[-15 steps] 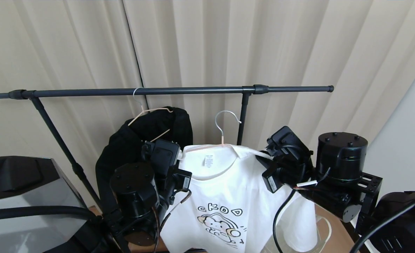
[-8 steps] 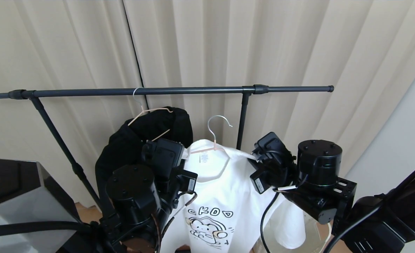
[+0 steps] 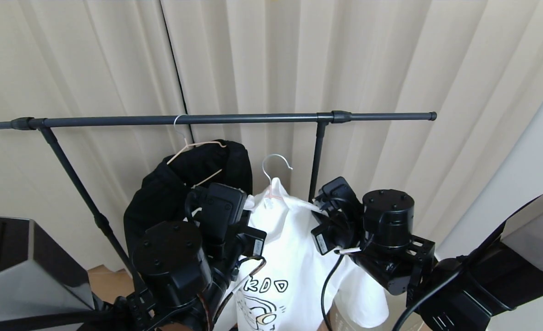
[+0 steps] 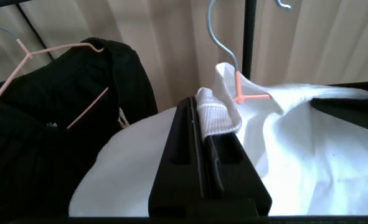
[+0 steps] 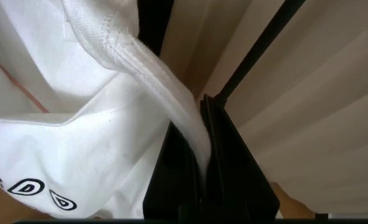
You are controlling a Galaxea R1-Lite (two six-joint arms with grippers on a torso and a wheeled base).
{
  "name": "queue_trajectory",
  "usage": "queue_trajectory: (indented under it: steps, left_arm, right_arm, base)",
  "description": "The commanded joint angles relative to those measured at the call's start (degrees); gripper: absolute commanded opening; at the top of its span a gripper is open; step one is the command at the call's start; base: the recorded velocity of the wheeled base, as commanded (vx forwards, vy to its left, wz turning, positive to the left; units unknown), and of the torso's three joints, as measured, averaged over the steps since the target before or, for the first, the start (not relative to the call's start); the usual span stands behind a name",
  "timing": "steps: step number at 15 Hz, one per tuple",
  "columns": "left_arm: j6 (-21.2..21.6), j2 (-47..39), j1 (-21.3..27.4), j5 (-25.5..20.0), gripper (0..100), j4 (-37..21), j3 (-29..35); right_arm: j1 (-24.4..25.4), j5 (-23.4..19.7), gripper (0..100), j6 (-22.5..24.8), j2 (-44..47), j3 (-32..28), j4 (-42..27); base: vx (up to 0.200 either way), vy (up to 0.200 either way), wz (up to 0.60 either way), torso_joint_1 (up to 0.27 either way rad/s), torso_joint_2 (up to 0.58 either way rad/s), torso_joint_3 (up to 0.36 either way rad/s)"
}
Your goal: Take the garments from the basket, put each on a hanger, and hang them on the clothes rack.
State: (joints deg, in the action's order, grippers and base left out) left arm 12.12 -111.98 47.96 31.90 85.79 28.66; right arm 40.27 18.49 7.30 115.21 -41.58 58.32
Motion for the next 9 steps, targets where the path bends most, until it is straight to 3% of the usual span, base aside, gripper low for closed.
queue_trajectory:
  steps: [1,9]
  left_arm:
    - [0.01,-0.17,0.21,0.0,0,0.0,-0.1]
    - [-0.87,-1.22,-0.15,-0.09,0,0.08,0.7]
  right_arm:
    - [0.78,0.05,0,-1.24,0.36,-1.22,0.04]
    - [1.04,-2.06,0,-5.19,0.19,-0.43,7.6]
  base:
    - [0.0,0.0,0.0,0.0,0.0,0.0]
    - [0.0,0.0,0.0,0.0,0.0,0.0]
